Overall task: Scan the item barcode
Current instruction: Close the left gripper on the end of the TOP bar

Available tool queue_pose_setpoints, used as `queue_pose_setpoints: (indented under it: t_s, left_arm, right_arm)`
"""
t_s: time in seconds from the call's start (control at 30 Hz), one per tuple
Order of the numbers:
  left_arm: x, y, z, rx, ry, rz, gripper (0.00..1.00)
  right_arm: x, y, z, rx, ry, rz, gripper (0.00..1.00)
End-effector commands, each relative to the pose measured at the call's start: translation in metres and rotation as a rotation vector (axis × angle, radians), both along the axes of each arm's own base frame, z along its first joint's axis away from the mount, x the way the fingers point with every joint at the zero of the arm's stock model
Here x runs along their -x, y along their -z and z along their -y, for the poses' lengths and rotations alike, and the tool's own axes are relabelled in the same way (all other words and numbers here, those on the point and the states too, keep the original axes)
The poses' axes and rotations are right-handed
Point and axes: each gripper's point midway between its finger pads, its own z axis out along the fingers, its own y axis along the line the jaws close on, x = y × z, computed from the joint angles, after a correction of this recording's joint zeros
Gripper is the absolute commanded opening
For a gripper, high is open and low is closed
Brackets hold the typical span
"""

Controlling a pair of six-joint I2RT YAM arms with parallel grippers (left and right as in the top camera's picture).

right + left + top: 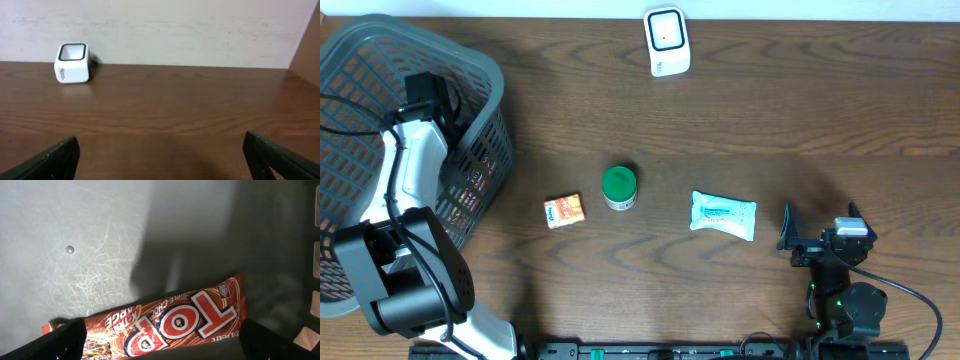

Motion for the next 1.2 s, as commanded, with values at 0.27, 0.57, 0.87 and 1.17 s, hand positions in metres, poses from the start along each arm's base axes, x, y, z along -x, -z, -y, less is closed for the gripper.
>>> queue_pose_setpoints:
  t_s: [0.27, 0.57, 0.87, 1.17]
  left_arm:
    - [0.009, 0.032, -0.003, -0.006, -0.011, -0.081, 0.66]
    - [0.014, 0.025, -0.049, -0.014, -0.132, -0.038, 0.08]
    - [0.019, 0.009, -0.084, 0.073, -0.234, 0.042, 0.07]
    - [0.009, 0.002, -0.101, 0.062, -0.261, 0.116, 0.48]
  right_arm:
    - [0.000, 0.002, 0.004, -0.016, 0.019, -0.002, 0.99]
    - [0.000, 0.002, 0.004, -0.016, 0.020, -0.003, 0.99]
    - [0.000, 0.002, 0.004, -0.016, 0.020, -0.002, 0.99]
    - [0.000, 0.002, 0.004, -0.016, 0.019, -0.002, 0.99]
